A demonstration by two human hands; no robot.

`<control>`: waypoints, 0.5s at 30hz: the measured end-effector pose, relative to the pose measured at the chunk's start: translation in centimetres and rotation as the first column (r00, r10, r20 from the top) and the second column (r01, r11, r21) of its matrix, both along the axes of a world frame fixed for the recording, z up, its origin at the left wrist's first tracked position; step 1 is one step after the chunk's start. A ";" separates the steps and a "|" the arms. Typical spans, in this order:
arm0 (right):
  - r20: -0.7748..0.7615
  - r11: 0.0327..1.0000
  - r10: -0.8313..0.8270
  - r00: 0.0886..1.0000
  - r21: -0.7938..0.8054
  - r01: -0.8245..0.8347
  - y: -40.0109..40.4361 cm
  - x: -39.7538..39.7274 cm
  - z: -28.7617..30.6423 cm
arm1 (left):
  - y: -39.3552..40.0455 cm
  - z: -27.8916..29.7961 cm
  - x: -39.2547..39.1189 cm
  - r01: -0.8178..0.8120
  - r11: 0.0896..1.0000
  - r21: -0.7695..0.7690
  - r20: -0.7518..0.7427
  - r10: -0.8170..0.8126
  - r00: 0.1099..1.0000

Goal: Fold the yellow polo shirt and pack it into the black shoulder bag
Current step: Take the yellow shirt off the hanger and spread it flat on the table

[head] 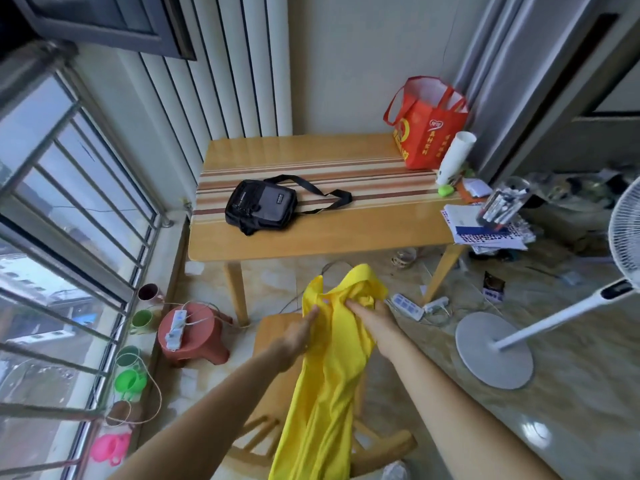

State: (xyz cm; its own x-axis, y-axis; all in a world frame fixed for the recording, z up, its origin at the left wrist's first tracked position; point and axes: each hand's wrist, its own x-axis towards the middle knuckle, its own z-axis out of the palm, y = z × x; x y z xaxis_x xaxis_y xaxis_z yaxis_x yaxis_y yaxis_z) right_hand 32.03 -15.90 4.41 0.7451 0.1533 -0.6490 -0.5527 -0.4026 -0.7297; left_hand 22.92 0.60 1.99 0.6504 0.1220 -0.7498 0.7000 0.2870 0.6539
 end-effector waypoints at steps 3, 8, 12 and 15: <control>0.313 0.918 0.324 0.893 -0.332 -0.217 -1.5 1.9 0.5 | 0.8 0.8 1.7 -0.132 0.991 0.032 0.073 0.129 0.989; 0.430 0.858 0.473 0.769 -0.425 -0.289 -4.9 5.8 0.5 | -2.2 2.8 4.5 -0.065 0.996 0.068 0.089 0.059 0.994; 0.322 0.915 0.398 0.859 -0.070 -0.397 -7.7 8.6 0.9 | -8.9 4.2 7.7 0.033 0.991 0.128 0.051 -0.040 0.998; 0.144 0.910 0.355 0.924 0.170 -0.377 -9.8 10.3 0.8 | -13.7 4.5 10.1 -0.050 0.973 0.225 0.094 0.029 0.995</control>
